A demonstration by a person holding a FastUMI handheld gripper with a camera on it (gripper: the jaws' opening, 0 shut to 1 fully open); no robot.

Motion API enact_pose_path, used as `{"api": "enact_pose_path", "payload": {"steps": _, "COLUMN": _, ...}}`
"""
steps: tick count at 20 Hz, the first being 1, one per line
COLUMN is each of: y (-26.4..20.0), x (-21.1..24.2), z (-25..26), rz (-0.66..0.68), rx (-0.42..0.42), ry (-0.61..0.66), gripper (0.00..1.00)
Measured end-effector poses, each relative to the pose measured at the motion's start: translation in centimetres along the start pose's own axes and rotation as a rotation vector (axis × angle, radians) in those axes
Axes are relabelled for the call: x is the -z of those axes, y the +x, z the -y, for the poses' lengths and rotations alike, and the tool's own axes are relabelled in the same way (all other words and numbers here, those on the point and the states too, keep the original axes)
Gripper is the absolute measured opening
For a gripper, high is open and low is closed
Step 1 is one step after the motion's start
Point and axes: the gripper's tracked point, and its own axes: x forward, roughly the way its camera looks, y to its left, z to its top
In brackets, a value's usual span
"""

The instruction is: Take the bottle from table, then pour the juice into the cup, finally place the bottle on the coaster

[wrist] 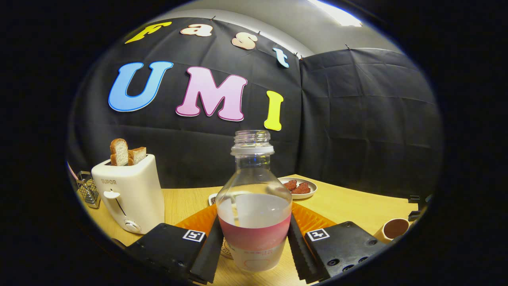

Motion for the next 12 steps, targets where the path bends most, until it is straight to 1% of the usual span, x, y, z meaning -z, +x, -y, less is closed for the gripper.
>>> {"api": "enact_pose_path", "payload": {"steps": 7, "y": 3.5, "x": 1.3, "z": -0.4, "rz": 0.002, "rx": 0.054, "ry": 0.061, "gripper": 0.77}}
{"api": "enact_pose_path", "payload": {"steps": 12, "y": 4.9, "x": 2.2, "z": -1.0, "rz": -0.007, "rx": 0.039, "ry": 0.068, "gripper": 0.77}}
